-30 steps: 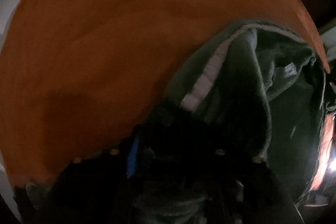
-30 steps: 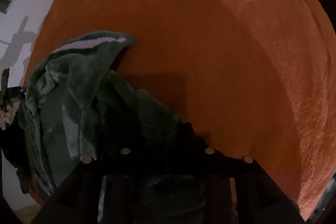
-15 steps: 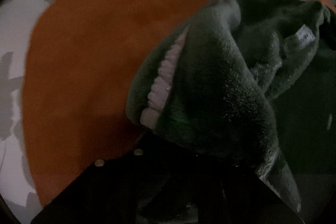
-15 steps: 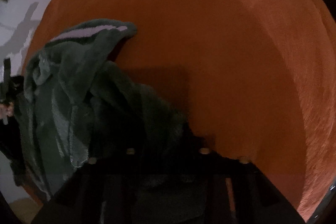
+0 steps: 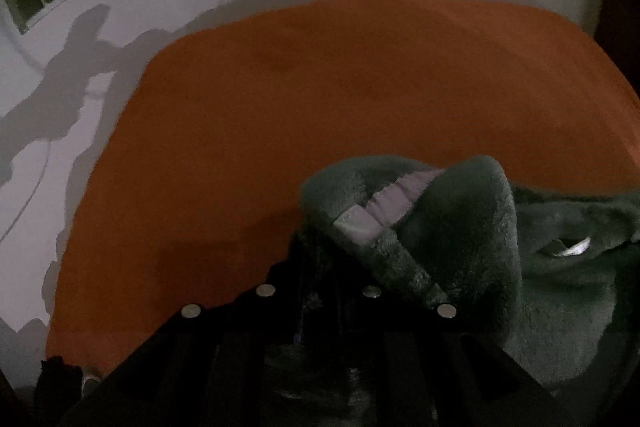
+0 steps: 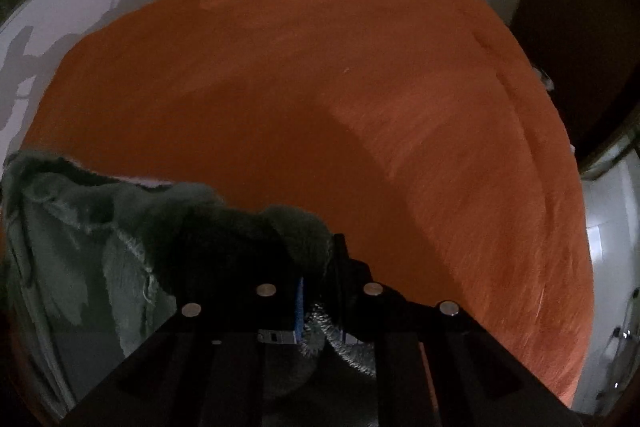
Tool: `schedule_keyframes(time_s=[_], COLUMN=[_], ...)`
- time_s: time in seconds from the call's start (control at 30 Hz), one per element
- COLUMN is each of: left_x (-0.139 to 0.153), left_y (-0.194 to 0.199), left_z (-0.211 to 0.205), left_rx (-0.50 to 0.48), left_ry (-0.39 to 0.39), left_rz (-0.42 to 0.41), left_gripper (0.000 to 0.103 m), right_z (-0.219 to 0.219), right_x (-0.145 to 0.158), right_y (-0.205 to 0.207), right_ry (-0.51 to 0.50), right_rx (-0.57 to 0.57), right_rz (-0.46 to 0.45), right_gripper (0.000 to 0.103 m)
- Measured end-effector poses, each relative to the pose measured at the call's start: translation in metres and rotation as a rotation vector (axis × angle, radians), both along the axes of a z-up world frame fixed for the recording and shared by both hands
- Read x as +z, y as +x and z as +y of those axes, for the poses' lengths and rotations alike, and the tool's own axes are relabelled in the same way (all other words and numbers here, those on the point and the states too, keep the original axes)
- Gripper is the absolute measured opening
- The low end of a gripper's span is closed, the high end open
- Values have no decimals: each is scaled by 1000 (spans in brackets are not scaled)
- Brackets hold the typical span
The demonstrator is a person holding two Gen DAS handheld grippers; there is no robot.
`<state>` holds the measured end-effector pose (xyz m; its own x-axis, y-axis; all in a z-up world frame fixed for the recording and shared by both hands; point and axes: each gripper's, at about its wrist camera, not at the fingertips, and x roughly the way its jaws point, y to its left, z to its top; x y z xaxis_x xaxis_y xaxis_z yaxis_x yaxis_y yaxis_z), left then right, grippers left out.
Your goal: Fold clothes
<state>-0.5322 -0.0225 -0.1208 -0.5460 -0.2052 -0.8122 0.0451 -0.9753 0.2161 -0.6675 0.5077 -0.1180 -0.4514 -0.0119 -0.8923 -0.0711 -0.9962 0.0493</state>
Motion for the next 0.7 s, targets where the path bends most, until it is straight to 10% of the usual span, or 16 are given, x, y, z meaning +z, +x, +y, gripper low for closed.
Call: schedule_keyframes(time_s=[0.2,0.3,0.47,0.7], left_x=[3,7,28,104], left_y=[-81,-81,-57,47], left_z=[-23,-35,-68,-79], left_rx=[238,230,153,-23], left_ry=[98,138,300,311], left_rz=[-65,-154,-240,-127], left_gripper=[16,22,41,56], right_z=[-12,-21,-26,37], right_x=[7,-7,6,97], right_y=[-77,-91,-79,38], right_ry=[-34,-142,-47,-388], right_rx=[-130,-135,-78,-137], right_rz=[-39,-138,-107,343], right_gripper=[22,42,56,56])
